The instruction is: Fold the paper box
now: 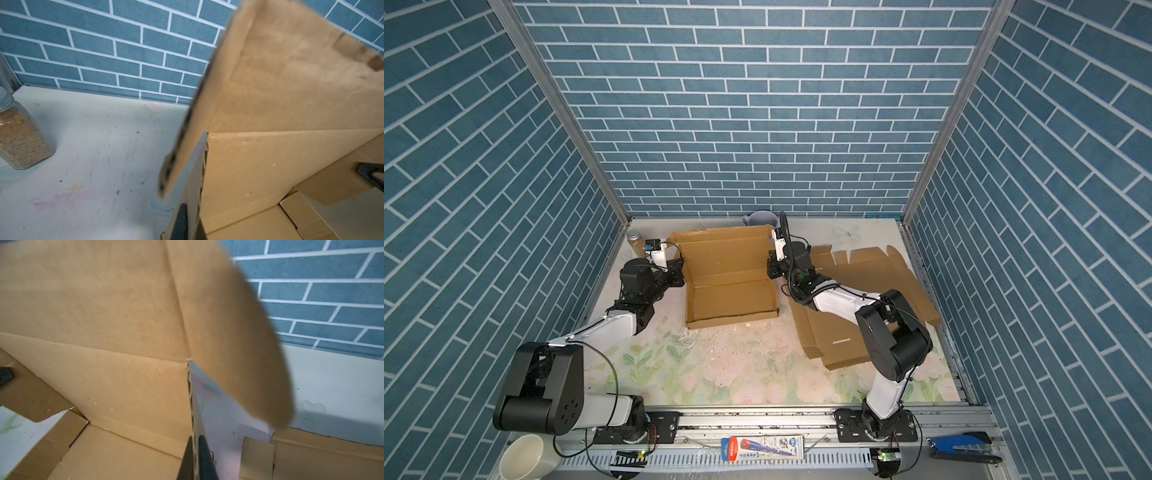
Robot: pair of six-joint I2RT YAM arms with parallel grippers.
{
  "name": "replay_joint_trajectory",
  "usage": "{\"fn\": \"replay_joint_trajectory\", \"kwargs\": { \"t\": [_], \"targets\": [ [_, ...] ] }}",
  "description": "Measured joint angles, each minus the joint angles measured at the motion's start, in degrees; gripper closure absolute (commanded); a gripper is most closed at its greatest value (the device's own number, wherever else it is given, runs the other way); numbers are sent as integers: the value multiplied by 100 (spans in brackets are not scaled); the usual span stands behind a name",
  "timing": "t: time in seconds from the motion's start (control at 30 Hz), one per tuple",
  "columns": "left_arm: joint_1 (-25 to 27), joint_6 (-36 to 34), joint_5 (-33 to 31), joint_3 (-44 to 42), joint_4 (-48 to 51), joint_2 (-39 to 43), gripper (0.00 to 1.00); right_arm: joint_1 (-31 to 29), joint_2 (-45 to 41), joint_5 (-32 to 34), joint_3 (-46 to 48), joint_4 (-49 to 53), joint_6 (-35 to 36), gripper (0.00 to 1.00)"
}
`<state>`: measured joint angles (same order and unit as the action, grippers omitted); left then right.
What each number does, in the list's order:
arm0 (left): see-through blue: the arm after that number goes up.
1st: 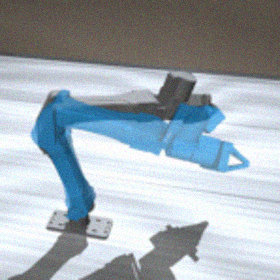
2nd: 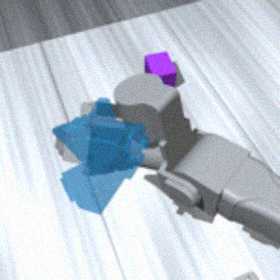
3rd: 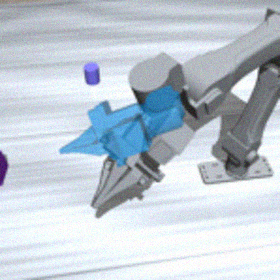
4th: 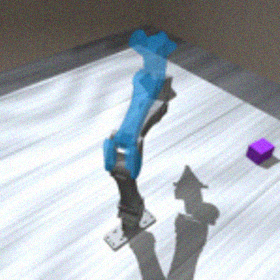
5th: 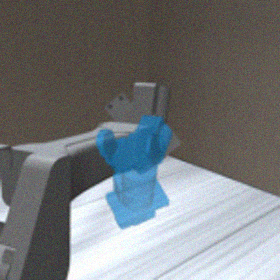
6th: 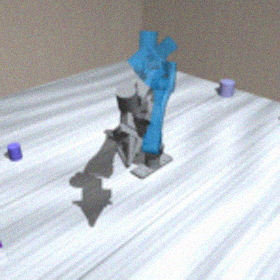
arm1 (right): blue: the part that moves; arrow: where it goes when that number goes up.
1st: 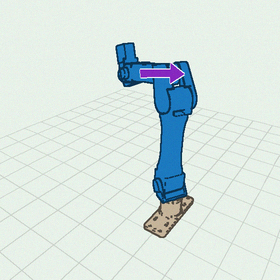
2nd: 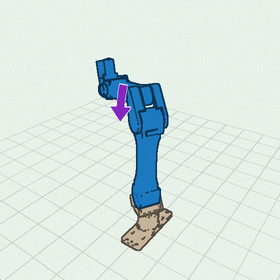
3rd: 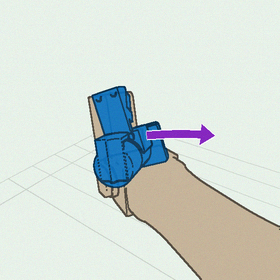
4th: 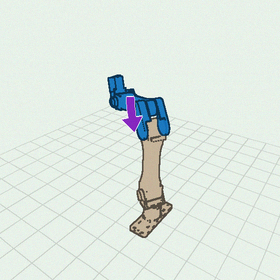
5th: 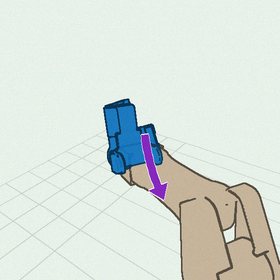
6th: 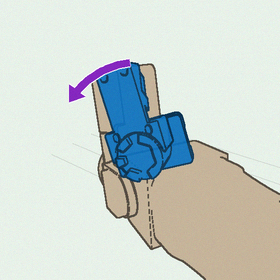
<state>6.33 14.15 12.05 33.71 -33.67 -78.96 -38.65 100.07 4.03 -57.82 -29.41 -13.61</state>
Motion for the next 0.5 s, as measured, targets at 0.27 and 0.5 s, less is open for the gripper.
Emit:
{"fn": "replay_joint_trajectory", "kwargs": {
  "t": [0.27,0.5],
  "targets": [
    [302,46,-564,-678,-1246,-2,100,-313,2,699,866,-1530,-11,100],
    [566,-15,-911,-1110,-2076,-70,100,-455,33,951,1547,-2669,-15,100]
  ]
}}
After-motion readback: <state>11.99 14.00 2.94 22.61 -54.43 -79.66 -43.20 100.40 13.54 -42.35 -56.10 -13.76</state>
